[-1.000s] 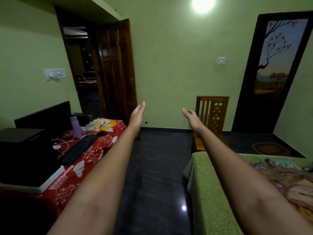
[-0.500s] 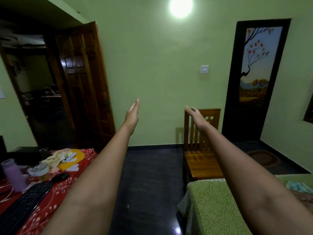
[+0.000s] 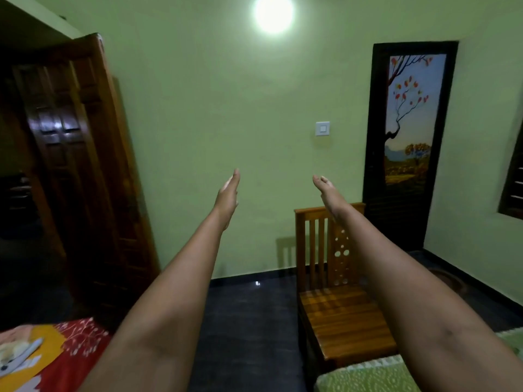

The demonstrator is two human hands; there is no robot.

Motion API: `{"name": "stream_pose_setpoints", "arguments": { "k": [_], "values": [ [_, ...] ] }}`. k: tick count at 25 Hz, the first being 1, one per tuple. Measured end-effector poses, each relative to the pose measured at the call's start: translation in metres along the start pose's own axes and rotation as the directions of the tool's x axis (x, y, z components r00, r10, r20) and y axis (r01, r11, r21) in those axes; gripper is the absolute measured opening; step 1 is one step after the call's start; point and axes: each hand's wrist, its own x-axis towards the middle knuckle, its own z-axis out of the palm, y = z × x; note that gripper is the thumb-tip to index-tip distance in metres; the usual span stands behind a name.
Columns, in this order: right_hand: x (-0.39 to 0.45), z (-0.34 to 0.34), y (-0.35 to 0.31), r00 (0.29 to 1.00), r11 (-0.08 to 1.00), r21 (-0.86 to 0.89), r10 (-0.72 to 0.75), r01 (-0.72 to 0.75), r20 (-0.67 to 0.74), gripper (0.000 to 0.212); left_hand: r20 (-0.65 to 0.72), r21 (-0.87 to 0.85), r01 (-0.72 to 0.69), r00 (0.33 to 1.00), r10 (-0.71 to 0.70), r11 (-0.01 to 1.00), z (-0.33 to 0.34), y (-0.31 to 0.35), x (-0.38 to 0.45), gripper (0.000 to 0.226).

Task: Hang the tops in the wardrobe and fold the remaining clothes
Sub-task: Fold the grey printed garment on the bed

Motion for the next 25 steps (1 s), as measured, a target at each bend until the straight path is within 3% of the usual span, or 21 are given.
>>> {"name": "stream_pose_setpoints", "arguments": {
  "k": [6, 9, 12, 14, 16, 19, 22, 25],
  "values": [
    [0.084, -0.094, 0.052, 0.977, 0.992, -0.032, 0.111, -0.119, -0.184, 0.087, 0.196, -0.085, 0.054, 0.980, -0.036, 0.995, 0.102, -0.044, 0.128, 0.063],
    [0.089, -0.167, 0.064, 0.905, 0.993, 0.003, 0.108, -0.118, -0.412, 0.081, 0.375, -0.129, 0.093, 0.926, -0.038, 0.987, 0.191, -0.062, 0.168, 0.060],
    [0.068, -0.233, 0.059, 0.755, 0.991, -0.027, 0.083, -0.133, -0.651, 0.077, 0.600, -0.178, 0.147, 0.800, -0.011, 0.973, 0.286, -0.063, 0.178, 0.060],
    [0.045, -0.266, 0.050, 0.626, 0.989, -0.058, 0.043, -0.139, -0.779, 0.074, 0.745, -0.203, 0.169, 0.666, 0.040, 0.964, 0.343, -0.055, 0.180, 0.061],
    [0.021, -0.289, 0.041, 0.500, 0.985, -0.051, 0.038, -0.163, -0.865, 0.074, 0.817, -0.208, 0.162, 0.571, 0.080, 0.965, 0.387, -0.045, 0.182, 0.065],
    [-0.011, -0.301, 0.030, 0.332, 0.975, -0.058, 0.017, -0.216, -0.943, 0.078, 0.888, -0.226, 0.145, 0.437, 0.143, 0.963, 0.437, -0.033, 0.186, 0.068],
    [-0.041, -0.299, 0.034, 0.229, 0.960, -0.061, 0.002, -0.271, -0.973, 0.078, 0.941, -0.221, 0.181, 0.297, 0.161, 0.958, 0.470, -0.039, 0.171, 0.067],
    [-0.078, -0.292, 0.049, 0.077, 0.930, -0.028, 0.000, -0.367, -0.997, 0.079, 0.970, -0.192, 0.170, 0.180, 0.161, 0.967, 0.501, -0.060, 0.142, 0.064]
  ]
}}
